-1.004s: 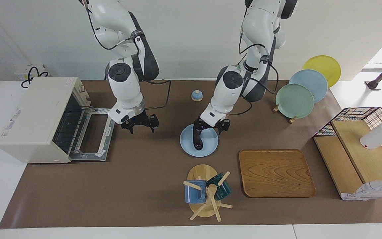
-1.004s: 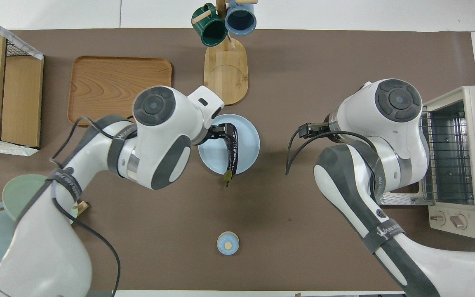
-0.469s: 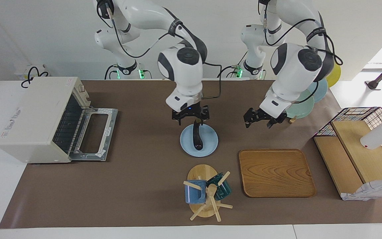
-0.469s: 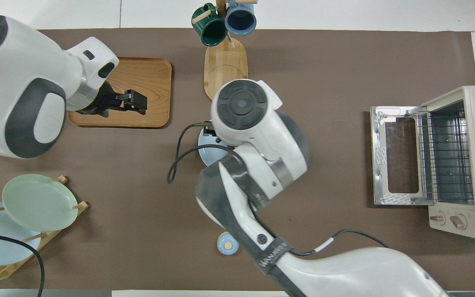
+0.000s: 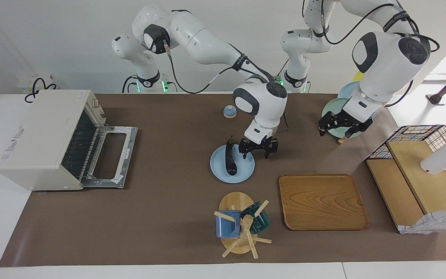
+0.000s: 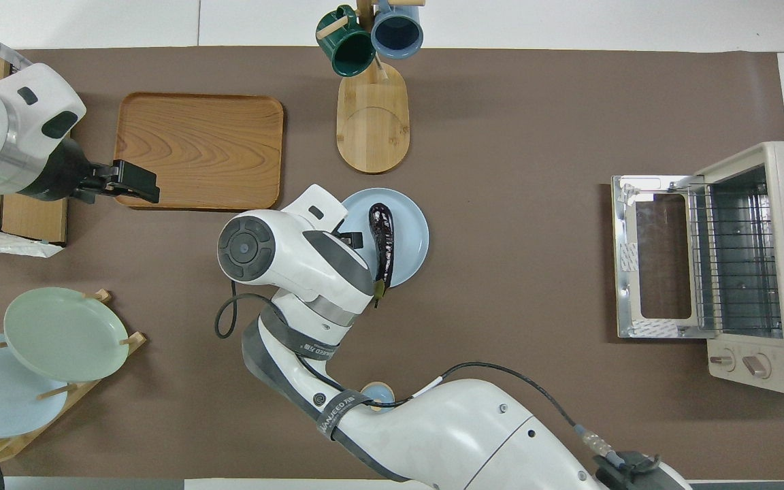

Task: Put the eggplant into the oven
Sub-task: 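Hold the eggplant with the right gripper while the left gripper withdraws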

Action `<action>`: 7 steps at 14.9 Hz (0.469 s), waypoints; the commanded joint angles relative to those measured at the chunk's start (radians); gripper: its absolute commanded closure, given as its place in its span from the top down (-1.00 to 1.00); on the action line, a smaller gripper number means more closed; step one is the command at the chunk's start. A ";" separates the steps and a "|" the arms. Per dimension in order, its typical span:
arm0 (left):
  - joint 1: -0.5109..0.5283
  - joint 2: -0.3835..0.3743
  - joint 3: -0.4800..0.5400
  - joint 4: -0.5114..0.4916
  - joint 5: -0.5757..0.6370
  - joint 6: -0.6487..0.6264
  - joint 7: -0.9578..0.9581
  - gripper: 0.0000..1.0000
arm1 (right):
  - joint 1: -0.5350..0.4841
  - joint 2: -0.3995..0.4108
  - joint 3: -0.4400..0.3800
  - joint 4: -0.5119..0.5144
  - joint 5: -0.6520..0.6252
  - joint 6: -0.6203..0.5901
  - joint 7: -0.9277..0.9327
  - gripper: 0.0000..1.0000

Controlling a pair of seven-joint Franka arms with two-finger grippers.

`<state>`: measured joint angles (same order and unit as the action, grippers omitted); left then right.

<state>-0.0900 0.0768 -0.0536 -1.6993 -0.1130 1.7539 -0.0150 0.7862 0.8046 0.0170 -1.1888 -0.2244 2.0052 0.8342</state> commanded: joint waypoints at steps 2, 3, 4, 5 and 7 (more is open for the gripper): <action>-0.002 -0.103 -0.005 -0.108 0.022 0.001 0.004 1.00 | -0.013 0.005 0.004 0.035 -0.012 -0.014 -0.003 0.21; -0.008 -0.103 -0.005 -0.103 0.047 -0.005 0.003 1.00 | -0.013 0.005 0.005 0.035 -0.003 -0.014 -0.003 0.06; -0.016 -0.100 -0.008 -0.086 0.087 -0.034 -0.003 1.00 | -0.012 0.005 0.003 0.032 0.002 -0.013 -0.003 -0.04; -0.019 -0.092 -0.009 -0.048 0.108 -0.083 -0.003 1.00 | -0.012 0.001 0.004 0.019 0.004 -0.008 0.000 -0.11; -0.017 -0.077 -0.009 0.018 0.110 -0.144 -0.002 1.00 | -0.004 -0.001 0.005 -0.008 0.007 0.041 0.014 -0.11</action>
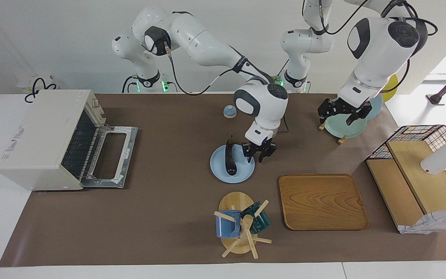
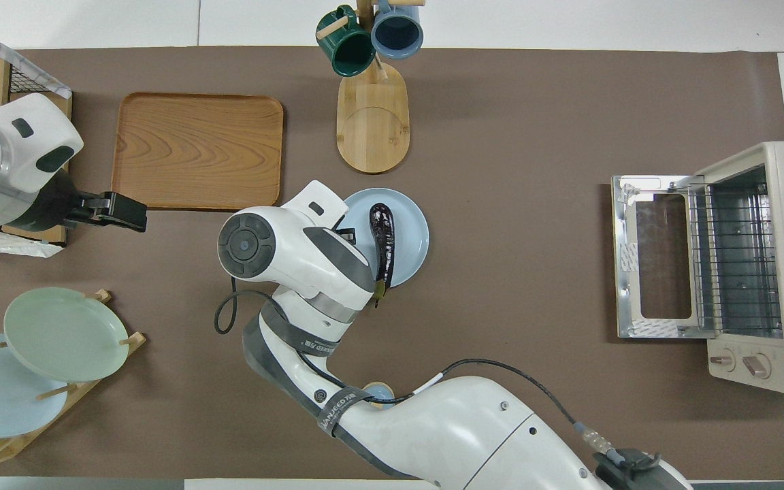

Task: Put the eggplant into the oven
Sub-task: 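Hold the eggplant with the right gripper while the left gripper withdraws, then carry the eggplant with the right gripper to the open oven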

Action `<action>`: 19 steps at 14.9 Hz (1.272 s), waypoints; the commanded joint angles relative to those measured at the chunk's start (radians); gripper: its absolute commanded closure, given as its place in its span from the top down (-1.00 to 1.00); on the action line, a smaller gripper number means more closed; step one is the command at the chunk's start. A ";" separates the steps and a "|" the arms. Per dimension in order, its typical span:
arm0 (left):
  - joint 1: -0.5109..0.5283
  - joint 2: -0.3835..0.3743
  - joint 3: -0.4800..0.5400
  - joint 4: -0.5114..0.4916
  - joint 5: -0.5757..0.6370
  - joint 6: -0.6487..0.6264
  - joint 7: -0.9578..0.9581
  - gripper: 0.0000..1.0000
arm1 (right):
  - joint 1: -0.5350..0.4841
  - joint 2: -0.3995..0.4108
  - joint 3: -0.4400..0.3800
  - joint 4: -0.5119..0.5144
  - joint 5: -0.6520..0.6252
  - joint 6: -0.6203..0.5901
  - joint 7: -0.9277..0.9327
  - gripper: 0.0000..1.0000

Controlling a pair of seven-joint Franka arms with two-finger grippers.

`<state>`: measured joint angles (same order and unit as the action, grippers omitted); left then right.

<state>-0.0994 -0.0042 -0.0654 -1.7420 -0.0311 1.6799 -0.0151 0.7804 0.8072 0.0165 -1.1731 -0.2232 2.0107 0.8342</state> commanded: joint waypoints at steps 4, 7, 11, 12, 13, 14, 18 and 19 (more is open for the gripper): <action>-0.003 0.021 0.003 0.105 0.020 -0.103 0.001 1.00 | 0.016 0.000 0.005 -0.034 0.002 0.037 0.028 -0.69; 0.004 0.023 0.003 0.107 0.019 -0.108 0.006 1.00 | 0.016 0.000 0.005 -0.043 0.002 0.043 0.028 -0.78; 0.020 0.023 -0.007 0.107 0.017 -0.106 0.009 1.00 | 0.013 -0.006 0.003 -0.062 -0.008 0.043 0.028 -1.00; 0.021 0.023 -0.005 0.105 0.016 -0.103 0.007 1.00 | 0.011 -0.008 0.003 -0.059 -0.011 0.033 0.025 -1.00; 0.023 0.023 -0.005 0.105 0.016 -0.103 0.009 1.00 | 0.008 -0.010 0.002 -0.050 -0.018 0.022 0.019 -1.00; 0.023 0.023 -0.005 0.105 0.016 -0.103 0.009 1.00 | -0.001 -0.016 0.002 -0.046 -0.025 0.002 0.016 -1.00; 0.027 0.021 -0.005 0.105 0.017 -0.104 0.010 1.00 | -0.088 -0.112 -0.003 -0.057 -0.033 -0.145 -0.154 -1.00; 0.044 0.021 -0.007 0.107 0.019 -0.106 0.010 1.00 | -0.113 -0.144 -0.003 -0.063 -0.034 -0.194 -0.194 -1.00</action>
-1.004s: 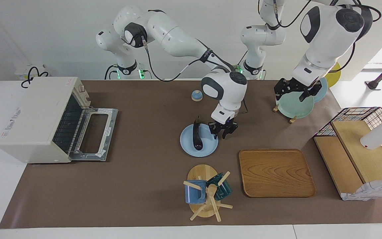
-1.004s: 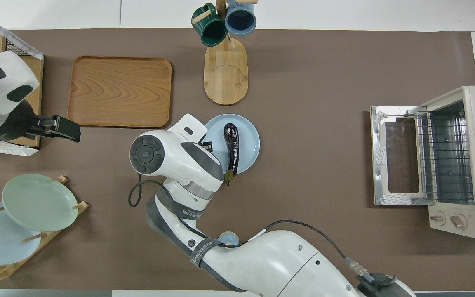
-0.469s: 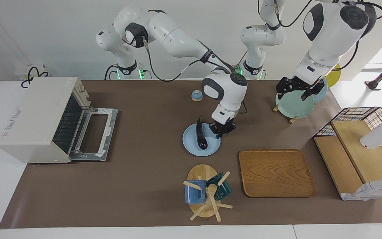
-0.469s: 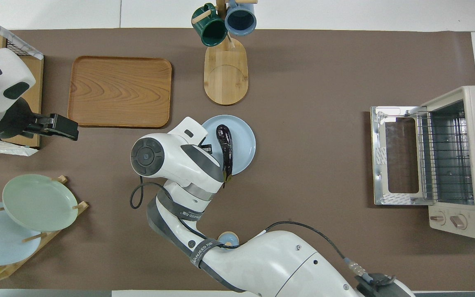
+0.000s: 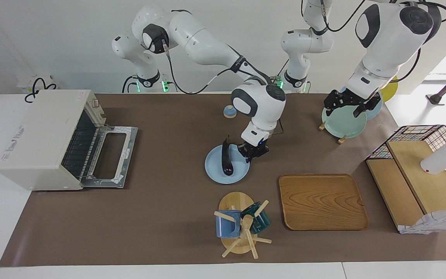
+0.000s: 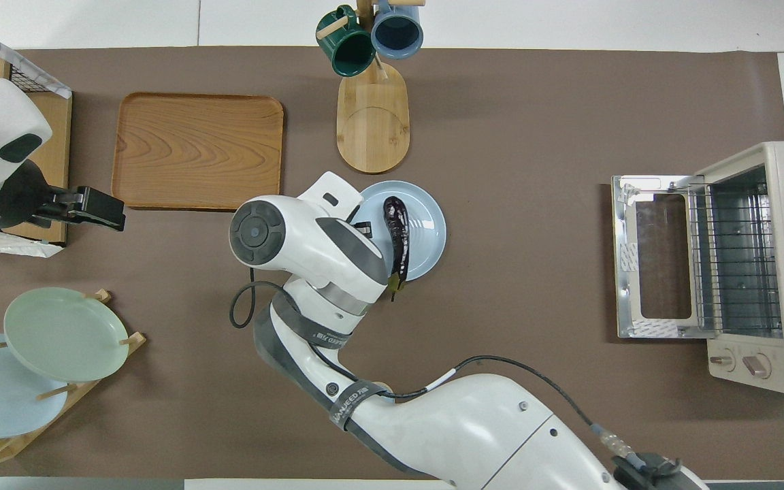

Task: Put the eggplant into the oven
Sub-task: 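Carry the eggplant with the right gripper to the open oven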

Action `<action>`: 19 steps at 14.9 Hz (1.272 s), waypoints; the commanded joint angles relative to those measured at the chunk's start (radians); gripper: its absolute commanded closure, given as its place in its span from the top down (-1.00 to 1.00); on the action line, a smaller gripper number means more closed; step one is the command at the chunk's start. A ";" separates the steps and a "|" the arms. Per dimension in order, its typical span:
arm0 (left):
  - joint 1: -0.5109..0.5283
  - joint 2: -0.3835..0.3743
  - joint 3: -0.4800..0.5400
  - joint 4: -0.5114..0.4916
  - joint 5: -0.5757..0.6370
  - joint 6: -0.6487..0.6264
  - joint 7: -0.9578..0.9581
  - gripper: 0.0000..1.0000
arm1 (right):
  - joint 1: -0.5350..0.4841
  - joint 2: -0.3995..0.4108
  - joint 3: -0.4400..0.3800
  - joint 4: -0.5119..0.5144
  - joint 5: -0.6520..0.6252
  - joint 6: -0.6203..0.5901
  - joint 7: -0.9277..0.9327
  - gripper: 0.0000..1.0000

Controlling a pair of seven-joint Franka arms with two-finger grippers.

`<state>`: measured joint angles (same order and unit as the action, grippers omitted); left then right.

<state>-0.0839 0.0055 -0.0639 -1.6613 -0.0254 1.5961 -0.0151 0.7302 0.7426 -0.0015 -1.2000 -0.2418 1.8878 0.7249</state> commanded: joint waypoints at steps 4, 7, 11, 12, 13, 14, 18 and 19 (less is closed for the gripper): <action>0.033 0.011 -0.007 0.026 0.013 -0.021 0.015 1.00 | -0.152 -0.263 0.014 -0.264 -0.027 -0.124 -0.206 -1.00; 0.036 0.010 -0.007 0.023 0.018 -0.015 0.017 1.00 | -0.247 -0.455 0.014 -0.546 -0.051 -0.024 -0.327 -1.00; 0.047 0.010 -0.008 0.023 0.016 -0.013 0.041 1.00 | -0.452 -0.635 0.014 -0.756 -0.050 0.040 -0.561 -1.00; 0.047 0.010 -0.008 0.020 0.016 -0.013 0.043 1.00 | -0.494 -0.663 0.014 -0.792 -0.051 0.043 -0.596 -1.00; 0.049 0.010 -0.010 0.018 0.016 -0.013 0.043 1.00 | -0.515 -0.683 0.014 -0.822 -0.050 0.050 -0.623 -1.00; 0.050 0.007 -0.010 0.017 0.015 -0.013 0.044 1.00 | -0.546 -0.704 0.014 -0.852 -0.050 0.056 -0.639 -1.00; 0.047 0.007 -0.008 0.014 0.015 -0.010 0.044 1.00 | -0.662 -0.743 0.014 -0.899 -0.050 0.060 -0.761 -1.00; 0.047 0.004 -0.008 0.008 0.015 -0.007 0.035 1.00 | -0.685 -0.743 0.014 -0.900 -0.050 0.060 -0.778 -1.00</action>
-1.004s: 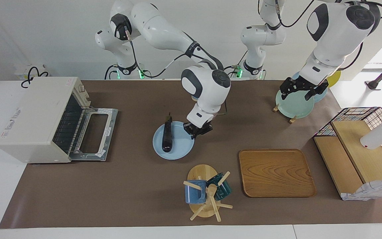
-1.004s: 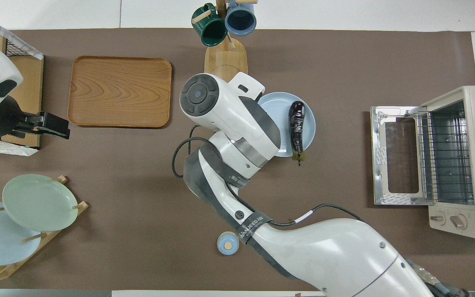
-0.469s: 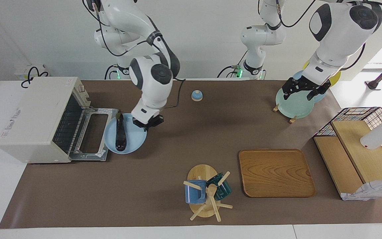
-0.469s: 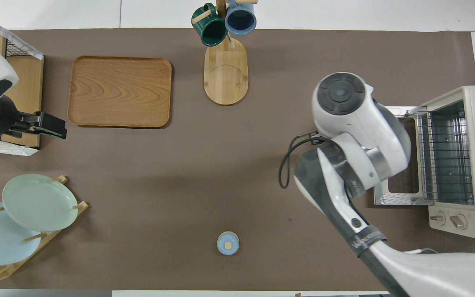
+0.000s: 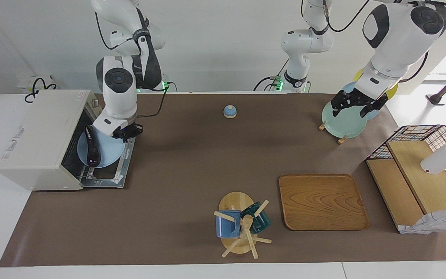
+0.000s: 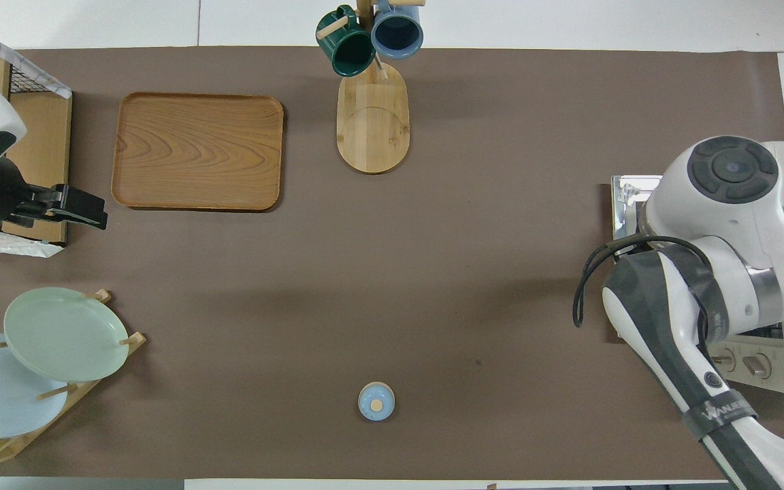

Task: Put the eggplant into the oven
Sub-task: 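Carry the eggplant with the right gripper to the open oven, then lower the eggplant into the oven and open the right gripper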

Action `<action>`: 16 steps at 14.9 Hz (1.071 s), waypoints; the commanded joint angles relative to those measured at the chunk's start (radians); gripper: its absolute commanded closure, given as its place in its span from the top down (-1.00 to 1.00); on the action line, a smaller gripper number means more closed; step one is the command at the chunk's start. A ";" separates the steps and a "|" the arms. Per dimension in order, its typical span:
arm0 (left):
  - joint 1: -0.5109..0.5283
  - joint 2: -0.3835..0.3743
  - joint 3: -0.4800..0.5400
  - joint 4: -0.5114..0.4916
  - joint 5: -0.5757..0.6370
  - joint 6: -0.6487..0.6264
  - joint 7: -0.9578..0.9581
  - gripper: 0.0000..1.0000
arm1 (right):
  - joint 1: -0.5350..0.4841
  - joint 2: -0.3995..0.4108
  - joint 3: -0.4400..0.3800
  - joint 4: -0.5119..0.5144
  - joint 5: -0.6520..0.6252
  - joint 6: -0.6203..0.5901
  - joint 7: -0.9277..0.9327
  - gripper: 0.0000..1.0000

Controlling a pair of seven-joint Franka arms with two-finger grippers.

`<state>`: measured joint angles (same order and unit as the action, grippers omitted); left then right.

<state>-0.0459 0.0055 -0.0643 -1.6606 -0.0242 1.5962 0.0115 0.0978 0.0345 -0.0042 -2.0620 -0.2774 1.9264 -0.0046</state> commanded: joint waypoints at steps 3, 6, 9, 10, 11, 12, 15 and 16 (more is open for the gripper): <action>0.011 -0.001 -0.006 -0.001 0.013 -0.008 0.010 1.00 | -0.121 -0.048 0.016 -0.088 -0.011 0.075 -0.081 -1.00; 0.012 -0.018 0.001 -0.001 0.013 -0.010 0.008 1.00 | -0.148 -0.064 0.016 -0.145 0.004 0.133 -0.077 -1.00; 0.012 -0.018 0.001 0.001 0.013 -0.010 0.008 1.00 | -0.156 -0.062 0.016 -0.161 0.007 0.183 -0.080 -0.85; 0.012 -0.018 0.001 0.001 0.013 -0.010 0.008 1.00 | -0.164 -0.062 0.016 -0.165 0.007 0.193 -0.084 -0.82; 0.012 -0.018 0.001 -0.001 0.013 -0.010 0.008 1.00 | -0.170 -0.062 0.016 -0.165 0.007 0.204 -0.084 -0.82; 0.012 -0.018 0.001 -0.001 0.013 -0.010 0.008 1.00 | -0.170 -0.062 0.016 -0.167 0.007 0.207 -0.084 -0.75; 0.012 -0.018 0.001 -0.001 0.013 -0.010 0.008 1.00 | -0.165 -0.057 0.018 -0.152 0.010 0.194 -0.084 -0.54; 0.011 -0.018 0.001 -0.001 0.013 -0.010 0.008 1.00 | -0.153 -0.054 0.019 -0.123 0.021 0.180 -0.086 -0.48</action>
<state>-0.0439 -0.0011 -0.0581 -1.6607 -0.0242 1.5962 0.0115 -0.0479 -0.0027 -0.0016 -2.1968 -0.2761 2.1104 -0.0682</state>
